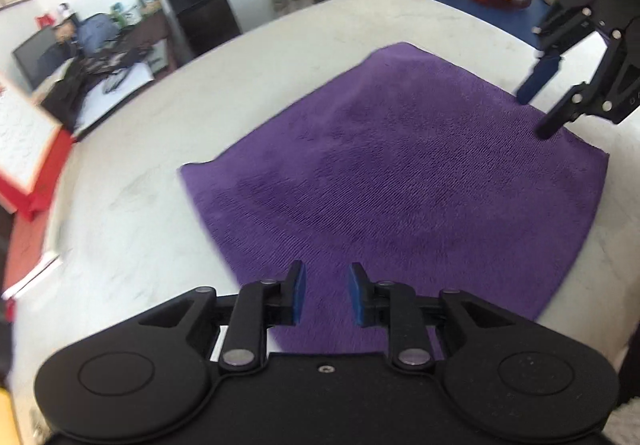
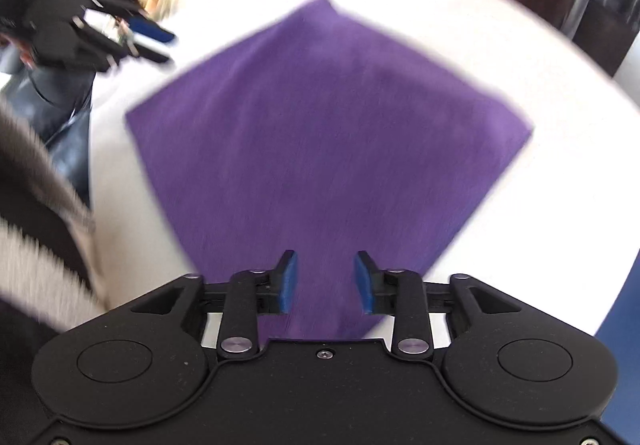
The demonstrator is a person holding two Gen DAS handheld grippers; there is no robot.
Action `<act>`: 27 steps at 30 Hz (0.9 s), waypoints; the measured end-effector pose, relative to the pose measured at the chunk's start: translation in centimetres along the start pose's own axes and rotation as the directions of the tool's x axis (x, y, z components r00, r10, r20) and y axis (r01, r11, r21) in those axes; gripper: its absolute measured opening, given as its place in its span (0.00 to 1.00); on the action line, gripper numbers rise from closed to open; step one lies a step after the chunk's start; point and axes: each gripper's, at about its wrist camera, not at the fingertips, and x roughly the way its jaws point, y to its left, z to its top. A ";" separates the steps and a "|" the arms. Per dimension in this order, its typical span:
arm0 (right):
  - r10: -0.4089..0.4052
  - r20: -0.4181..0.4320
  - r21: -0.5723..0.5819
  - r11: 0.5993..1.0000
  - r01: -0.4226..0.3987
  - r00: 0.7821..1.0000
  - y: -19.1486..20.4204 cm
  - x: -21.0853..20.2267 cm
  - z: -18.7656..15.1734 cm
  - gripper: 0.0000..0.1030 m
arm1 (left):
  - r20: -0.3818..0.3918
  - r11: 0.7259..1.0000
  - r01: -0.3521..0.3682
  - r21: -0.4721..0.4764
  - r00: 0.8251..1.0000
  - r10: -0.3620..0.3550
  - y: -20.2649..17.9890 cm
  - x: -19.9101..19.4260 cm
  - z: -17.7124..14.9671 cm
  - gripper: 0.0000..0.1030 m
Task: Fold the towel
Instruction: 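Open both grippers and release the purple towel, then move both open grippers to opposite corners of the towel's edge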
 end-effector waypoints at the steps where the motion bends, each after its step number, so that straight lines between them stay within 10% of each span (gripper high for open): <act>1: 0.005 0.015 -0.008 1.000 -0.005 1.000 0.4 0.9 1.1 0.34 | -0.003 1.000 0.005 0.011 1.000 -0.004 0.1 0.7 0.1 0.21; 8: 0.039 0.054 -0.106 0.994 -0.034 0.998 3.2 6.2 5.0 0.34 | 0.023 0.996 0.077 -0.055 0.997 -0.075 3.9 2.2 -1.3 0.28; 18: -0.148 0.001 0.072 0.986 0.148 0.989 -4.5 6.2 4.1 0.35 | 0.005 0.993 -0.010 -0.118 1.000 0.011 7.5 1.8 -0.6 0.31; 27: 0.064 0.116 -0.138 0.989 -0.048 0.991 -0.7 10.2 10.2 0.34 | 0.048 0.995 0.063 -0.075 0.997 -0.060 8.6 5.8 2.8 0.34</act>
